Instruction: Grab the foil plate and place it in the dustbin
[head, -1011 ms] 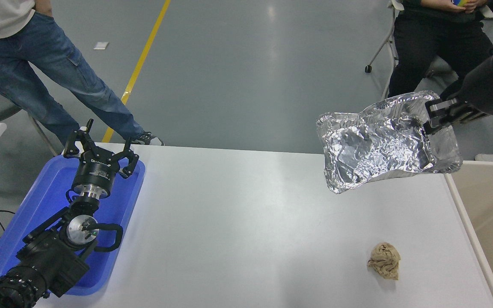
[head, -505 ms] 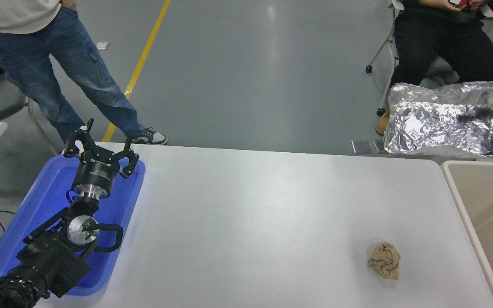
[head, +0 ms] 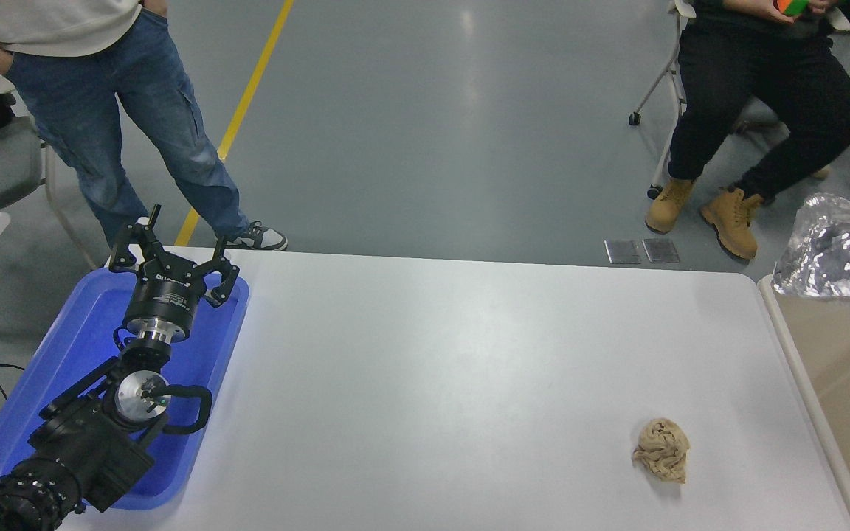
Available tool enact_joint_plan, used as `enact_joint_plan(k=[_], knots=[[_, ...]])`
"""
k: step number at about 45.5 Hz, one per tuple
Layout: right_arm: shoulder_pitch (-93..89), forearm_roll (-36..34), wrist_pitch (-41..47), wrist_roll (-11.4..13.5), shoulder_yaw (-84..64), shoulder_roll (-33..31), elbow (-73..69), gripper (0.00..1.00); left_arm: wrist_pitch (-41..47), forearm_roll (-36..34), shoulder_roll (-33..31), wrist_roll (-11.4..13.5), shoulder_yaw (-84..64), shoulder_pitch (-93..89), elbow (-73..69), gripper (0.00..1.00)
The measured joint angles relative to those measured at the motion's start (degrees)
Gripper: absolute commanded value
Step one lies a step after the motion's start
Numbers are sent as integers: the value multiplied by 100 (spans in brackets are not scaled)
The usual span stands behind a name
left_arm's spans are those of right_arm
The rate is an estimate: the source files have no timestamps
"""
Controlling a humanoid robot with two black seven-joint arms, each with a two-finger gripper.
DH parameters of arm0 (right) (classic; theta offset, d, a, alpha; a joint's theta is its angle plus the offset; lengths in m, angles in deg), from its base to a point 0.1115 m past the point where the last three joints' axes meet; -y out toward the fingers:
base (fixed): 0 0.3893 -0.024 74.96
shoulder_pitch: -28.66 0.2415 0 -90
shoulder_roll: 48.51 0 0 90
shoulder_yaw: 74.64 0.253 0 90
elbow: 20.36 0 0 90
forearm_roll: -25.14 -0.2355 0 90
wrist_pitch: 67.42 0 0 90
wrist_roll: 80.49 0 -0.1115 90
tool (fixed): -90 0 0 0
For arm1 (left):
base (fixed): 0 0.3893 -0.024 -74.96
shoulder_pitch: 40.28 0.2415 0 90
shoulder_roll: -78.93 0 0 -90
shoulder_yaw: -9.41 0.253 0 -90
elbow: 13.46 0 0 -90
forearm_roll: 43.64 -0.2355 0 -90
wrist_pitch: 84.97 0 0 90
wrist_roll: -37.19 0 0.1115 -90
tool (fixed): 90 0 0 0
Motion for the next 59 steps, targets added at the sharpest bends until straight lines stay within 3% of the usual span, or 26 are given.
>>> enact_joint_plan(k=[11, 24, 35, 57, 59], knots=[[-1368, -825, -964, 32, 134, 435, 812, 0, 0, -2, 0, 0, 0, -1, 0, 100], [-2564, -1186, -1946, 260, 825, 704, 1288, 0, 0, -4, 0, 0, 0, -1, 1, 100], [-3186, -1269, -2317, 420, 1250, 820, 1541, 0, -3, -1, 0, 0, 0, -1, 0, 100], [-3820, -1446, -2649, 485, 1439, 1033, 1711, 0, -4, 0, 0, 5, 0, -1, 0, 100], [-3840, -1451, -2661, 486, 1443, 1045, 1716, 17, -4, 0, 0, 6, 0, -1, 0, 100]])
